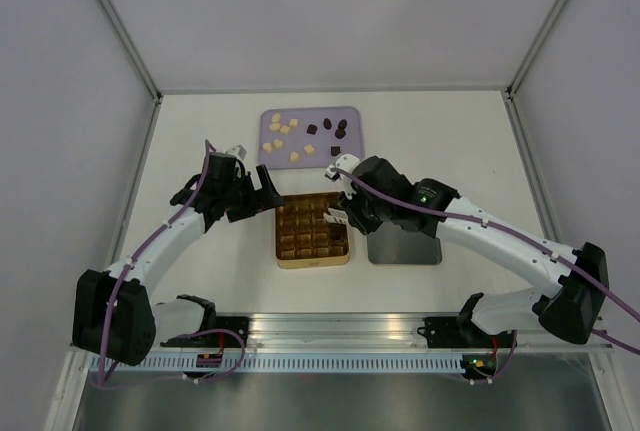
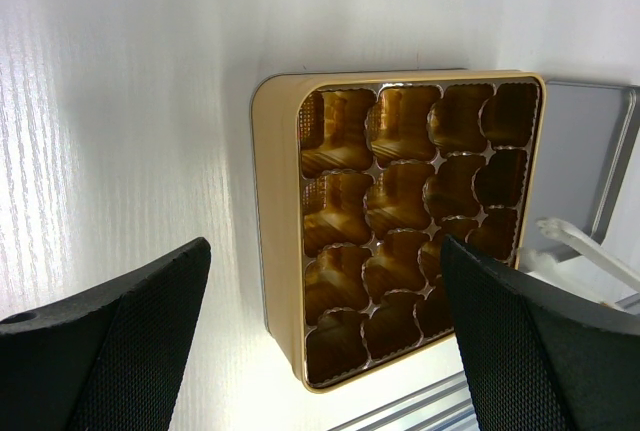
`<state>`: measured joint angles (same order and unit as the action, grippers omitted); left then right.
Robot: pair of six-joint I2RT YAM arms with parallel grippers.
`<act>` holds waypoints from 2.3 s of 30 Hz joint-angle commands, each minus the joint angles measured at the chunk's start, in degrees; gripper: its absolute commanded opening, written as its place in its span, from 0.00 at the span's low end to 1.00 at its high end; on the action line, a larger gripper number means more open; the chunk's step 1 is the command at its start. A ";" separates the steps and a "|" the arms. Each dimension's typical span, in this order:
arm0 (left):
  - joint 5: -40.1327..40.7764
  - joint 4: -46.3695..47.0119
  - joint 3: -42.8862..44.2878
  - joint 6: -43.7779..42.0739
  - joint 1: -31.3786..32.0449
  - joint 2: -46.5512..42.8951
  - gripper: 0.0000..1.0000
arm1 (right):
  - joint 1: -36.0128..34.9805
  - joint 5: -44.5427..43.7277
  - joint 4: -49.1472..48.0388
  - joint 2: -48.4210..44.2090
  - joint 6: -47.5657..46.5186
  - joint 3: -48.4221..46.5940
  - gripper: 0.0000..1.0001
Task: Pack the chocolate
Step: Place the fake chocolate in the packing box, then pick up the fake chocolate from the plate.
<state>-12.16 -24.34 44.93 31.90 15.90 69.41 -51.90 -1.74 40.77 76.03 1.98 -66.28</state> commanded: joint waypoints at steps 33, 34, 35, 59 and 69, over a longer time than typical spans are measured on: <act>-0.76 -0.09 0.86 -1.40 0.36 1.34 1.00 | 18.50 3.67 -19.06 47.01 -11.03 -45.85 0.30; -0.84 -0.18 1.04 -1.49 0.36 1.61 1.00 | 18.76 3.93 -19.41 48.67 -10.94 -46.65 0.31; -0.84 -0.27 1.04 -1.49 0.36 1.70 1.00 | 19.20 4.80 -19.76 49.30 -10.86 -47.09 0.32; -0.67 -0.97 1.57 -1.58 0.36 3.81 1.00 | 21.93 6.22 -22.14 59.94 -8.92 -53.69 0.39; -0.41 -0.97 1.66 -1.58 0.36 4.07 1.00 | 22.19 7.53 -21.88 62.13 -8.92 -55.89 0.40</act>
<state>-12.19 -25.08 44.93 31.90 15.90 73.25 -29.98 3.66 20.60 137.75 -7.31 -119.35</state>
